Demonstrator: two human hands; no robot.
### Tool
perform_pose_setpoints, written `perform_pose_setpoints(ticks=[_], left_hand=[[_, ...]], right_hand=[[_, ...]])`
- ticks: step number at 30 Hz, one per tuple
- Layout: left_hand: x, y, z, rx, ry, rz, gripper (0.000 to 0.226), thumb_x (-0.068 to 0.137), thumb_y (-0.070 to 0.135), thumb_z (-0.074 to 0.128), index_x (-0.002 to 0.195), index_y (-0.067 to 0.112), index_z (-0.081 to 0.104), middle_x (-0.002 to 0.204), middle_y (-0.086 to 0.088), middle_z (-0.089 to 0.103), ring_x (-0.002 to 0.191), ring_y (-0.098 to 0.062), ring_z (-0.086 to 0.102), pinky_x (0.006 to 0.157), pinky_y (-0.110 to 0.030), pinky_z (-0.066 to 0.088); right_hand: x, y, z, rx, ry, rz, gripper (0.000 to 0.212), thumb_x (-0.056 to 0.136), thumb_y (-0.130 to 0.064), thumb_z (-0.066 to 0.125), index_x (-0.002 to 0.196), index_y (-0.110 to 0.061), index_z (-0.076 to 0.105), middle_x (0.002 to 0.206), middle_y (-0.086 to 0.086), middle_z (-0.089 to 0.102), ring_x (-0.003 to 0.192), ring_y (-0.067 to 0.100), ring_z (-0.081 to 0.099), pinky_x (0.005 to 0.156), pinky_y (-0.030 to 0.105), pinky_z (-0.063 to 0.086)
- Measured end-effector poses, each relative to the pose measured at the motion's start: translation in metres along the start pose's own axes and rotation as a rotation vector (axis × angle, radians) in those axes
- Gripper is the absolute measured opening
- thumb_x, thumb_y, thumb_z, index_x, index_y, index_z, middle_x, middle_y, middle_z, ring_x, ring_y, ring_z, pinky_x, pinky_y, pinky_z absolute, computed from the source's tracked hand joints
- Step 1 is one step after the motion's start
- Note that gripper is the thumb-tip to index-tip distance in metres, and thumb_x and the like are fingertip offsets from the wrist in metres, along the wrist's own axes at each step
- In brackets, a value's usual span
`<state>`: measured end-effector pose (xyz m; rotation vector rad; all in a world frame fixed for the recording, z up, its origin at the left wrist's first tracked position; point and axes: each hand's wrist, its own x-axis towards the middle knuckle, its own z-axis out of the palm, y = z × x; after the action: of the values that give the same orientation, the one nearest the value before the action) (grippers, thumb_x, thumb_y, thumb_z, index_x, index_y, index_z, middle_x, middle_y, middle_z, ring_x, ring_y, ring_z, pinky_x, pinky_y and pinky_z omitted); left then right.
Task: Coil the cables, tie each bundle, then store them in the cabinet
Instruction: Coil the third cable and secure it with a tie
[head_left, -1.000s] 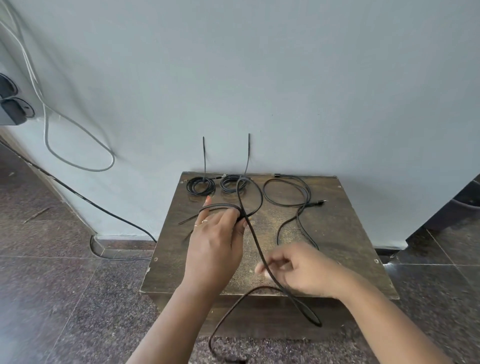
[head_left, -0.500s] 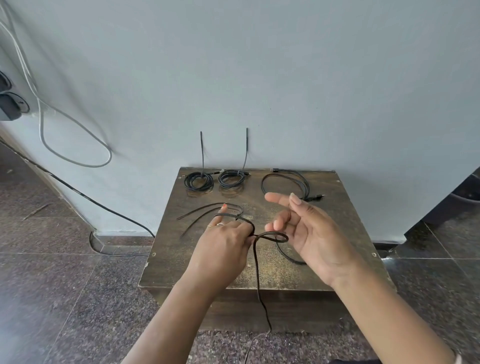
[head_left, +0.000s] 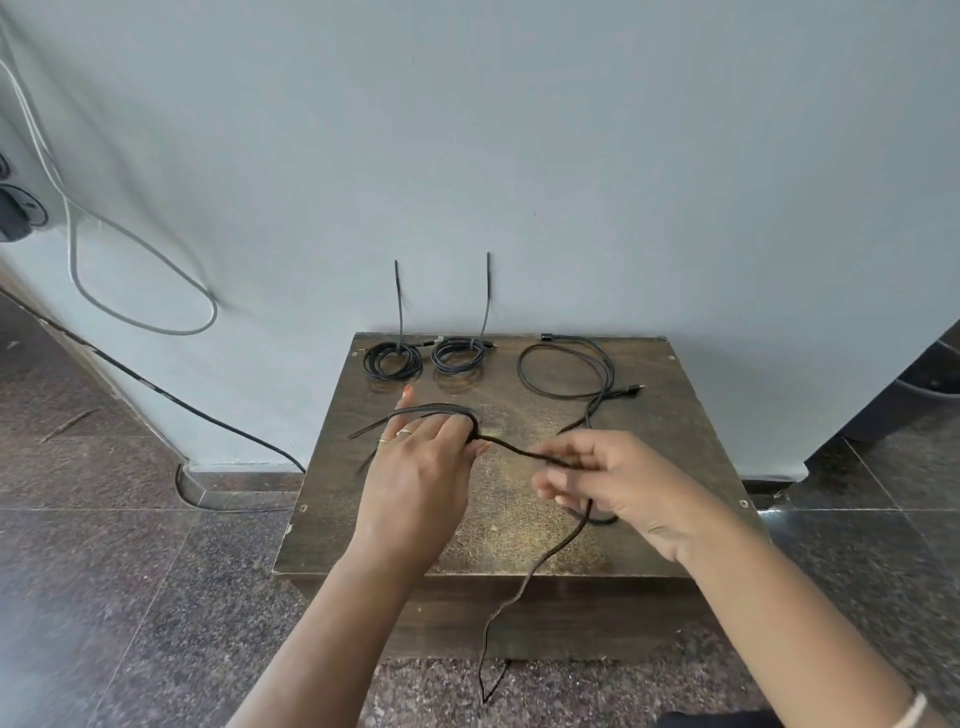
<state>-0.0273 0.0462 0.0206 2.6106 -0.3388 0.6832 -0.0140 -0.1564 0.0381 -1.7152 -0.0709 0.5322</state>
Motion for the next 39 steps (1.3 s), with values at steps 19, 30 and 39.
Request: perform_pose_setpoints(ticks=[19,30,39], left_hand=[[0.002,-0.020,-0.004,0.034,-0.120,-0.107,0.010,0.089,0.016,0.061,0.087,0.006,0.061,0.100,-0.014,0.067,0.119,-0.034,0.054,0.100,-0.042,0.040],[-0.001,0.005,0.000,-0.026,-0.196,-0.003,0.014,0.085,0.010,0.062,0.077,0.012,0.050,0.068,-0.005,0.060,0.068,-0.031,0.059,0.078,-0.039,0.044],[0.001,0.003,-0.005,-0.569,-0.443,-0.240,0.030,0.099,0.032,0.043,0.081,0.019,0.062,0.057,0.001,0.054,0.054,-0.020,0.057,0.058,-0.035,0.049]], right_hand=[[0.011,0.014,-0.038,-0.201,0.541,-0.036,0.013,0.094,-0.026,0.058,0.097,-0.024,0.071,0.090,-0.013,0.071,0.083,0.002,0.063,0.065,0.015,0.041],[0.008,0.009,0.036,-0.646,0.262,-0.500,0.034,0.081,-0.035,0.072,0.113,-0.035,0.060,0.094,-0.021,0.064,0.087,-0.006,0.060,0.071,0.016,0.050],[0.008,0.003,0.017,-0.706,0.356,-0.660,0.013,0.082,-0.019,0.073,0.093,-0.026,0.075,0.085,-0.016,0.065,0.077,0.001,0.062,0.064,0.018,0.049]])
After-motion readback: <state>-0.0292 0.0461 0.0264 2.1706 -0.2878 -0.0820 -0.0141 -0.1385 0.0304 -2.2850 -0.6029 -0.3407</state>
